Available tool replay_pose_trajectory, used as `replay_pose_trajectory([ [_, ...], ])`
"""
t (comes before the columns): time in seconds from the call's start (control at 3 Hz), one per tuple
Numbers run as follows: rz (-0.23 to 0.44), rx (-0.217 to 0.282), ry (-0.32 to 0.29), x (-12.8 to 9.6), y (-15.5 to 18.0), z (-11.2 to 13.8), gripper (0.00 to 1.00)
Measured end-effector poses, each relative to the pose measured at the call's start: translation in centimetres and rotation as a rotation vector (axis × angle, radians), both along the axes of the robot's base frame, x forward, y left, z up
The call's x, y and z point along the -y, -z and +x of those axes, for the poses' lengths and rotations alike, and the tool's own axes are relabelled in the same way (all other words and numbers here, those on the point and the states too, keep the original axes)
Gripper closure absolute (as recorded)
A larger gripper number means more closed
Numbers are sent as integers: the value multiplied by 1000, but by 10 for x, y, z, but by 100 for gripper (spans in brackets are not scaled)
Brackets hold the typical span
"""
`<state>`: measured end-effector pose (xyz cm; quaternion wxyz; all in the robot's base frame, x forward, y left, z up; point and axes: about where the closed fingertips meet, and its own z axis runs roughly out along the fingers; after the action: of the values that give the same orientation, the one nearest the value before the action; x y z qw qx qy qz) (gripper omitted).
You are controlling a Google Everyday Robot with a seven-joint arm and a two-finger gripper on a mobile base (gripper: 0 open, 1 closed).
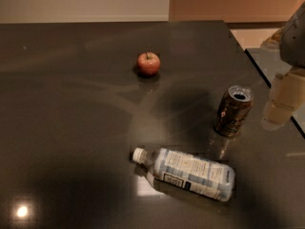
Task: Pick apple
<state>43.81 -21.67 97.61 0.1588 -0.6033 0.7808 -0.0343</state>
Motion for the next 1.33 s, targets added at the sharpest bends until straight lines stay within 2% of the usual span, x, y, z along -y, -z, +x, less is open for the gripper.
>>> replay_pose_trajectory([
  [0.67,0,0,0,0,0,0,0],
  [1.0,-2,4,-34,-9,-4,7,0],
  [1.33,5,10,-76,-30,-9,34,0],
])
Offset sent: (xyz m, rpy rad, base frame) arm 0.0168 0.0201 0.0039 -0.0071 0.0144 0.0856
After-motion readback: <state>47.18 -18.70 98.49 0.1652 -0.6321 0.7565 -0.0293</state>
